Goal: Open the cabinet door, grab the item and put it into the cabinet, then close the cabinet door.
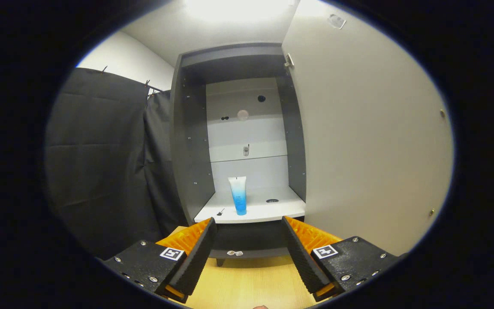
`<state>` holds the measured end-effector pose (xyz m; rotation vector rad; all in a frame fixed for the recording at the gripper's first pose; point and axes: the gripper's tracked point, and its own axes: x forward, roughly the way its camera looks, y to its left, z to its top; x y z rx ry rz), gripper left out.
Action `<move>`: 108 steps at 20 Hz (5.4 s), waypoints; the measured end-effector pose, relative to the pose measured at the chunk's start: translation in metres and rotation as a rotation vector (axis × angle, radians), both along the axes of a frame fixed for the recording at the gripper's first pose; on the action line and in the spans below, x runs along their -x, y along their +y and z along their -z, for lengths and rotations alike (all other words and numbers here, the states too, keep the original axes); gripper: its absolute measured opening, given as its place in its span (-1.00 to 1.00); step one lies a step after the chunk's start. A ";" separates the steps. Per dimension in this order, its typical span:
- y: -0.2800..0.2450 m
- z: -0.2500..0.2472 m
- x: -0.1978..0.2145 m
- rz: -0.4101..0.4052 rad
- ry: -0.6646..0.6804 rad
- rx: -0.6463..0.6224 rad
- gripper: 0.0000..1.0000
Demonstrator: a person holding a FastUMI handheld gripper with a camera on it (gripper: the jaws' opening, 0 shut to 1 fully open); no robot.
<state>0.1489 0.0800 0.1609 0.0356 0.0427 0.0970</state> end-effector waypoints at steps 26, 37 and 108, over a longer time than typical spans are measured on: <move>-0.263 -0.022 0.172 0.355 -0.047 0.011 0.87; -0.328 -0.040 0.066 0.543 -0.034 0.001 0.87; -0.053 0.014 0.113 0.101 -0.058 0.007 0.86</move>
